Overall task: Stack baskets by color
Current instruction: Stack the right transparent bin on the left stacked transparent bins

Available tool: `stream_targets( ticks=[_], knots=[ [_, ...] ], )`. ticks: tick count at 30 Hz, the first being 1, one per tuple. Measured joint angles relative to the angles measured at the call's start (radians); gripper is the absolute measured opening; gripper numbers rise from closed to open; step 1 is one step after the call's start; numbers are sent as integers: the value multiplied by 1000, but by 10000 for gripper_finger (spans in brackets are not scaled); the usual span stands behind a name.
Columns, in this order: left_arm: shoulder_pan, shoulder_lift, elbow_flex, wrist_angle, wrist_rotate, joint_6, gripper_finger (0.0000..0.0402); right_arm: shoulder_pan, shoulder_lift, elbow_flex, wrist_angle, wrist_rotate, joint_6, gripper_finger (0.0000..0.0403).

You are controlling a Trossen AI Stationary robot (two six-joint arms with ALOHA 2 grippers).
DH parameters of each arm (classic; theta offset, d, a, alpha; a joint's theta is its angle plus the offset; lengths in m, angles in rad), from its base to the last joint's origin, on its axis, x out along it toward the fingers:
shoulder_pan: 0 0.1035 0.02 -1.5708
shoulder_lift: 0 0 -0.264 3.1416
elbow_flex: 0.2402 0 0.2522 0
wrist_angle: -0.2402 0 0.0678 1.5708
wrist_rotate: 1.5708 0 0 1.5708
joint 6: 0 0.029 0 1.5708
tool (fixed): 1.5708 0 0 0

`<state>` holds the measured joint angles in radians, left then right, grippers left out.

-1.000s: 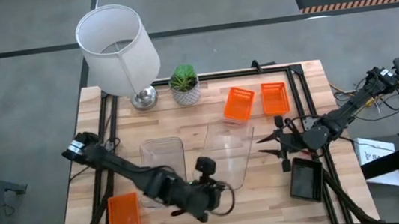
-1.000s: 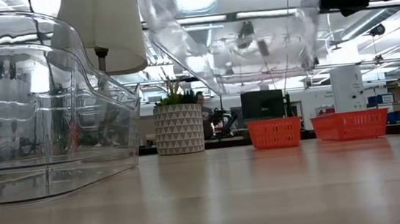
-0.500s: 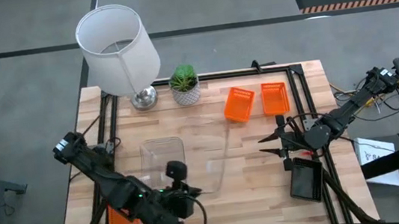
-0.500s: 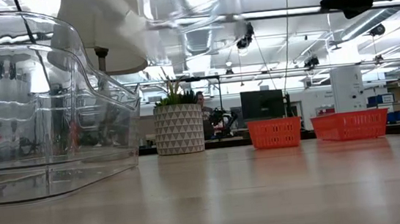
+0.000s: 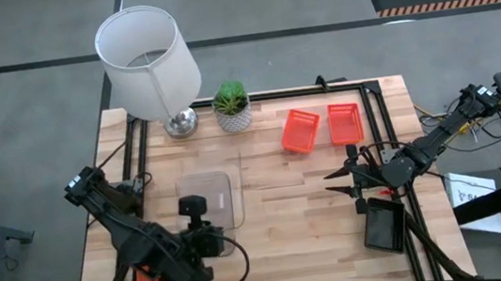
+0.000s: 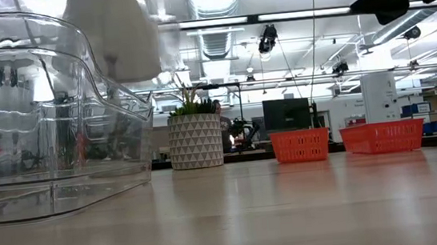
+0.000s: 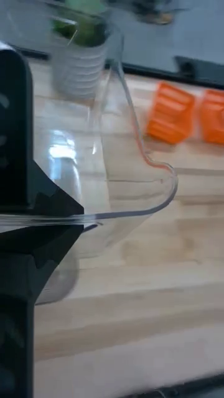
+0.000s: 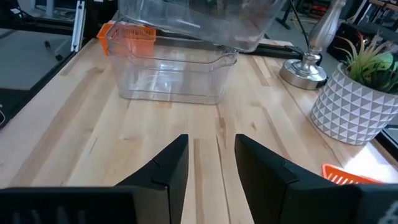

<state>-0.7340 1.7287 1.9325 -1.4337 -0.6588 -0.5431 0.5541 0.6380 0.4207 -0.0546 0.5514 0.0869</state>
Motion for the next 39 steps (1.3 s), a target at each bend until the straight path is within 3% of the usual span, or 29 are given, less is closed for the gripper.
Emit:
stream_targets(
  ticks=[8,39],
  knots=[
    [-7,1,-41,-67,52,-132,0,0,0,-11,0,0,23,123],
    [-18,5,-107,-31,215,-238,1,0,0,-14,0,0,57,125]
  ],
)
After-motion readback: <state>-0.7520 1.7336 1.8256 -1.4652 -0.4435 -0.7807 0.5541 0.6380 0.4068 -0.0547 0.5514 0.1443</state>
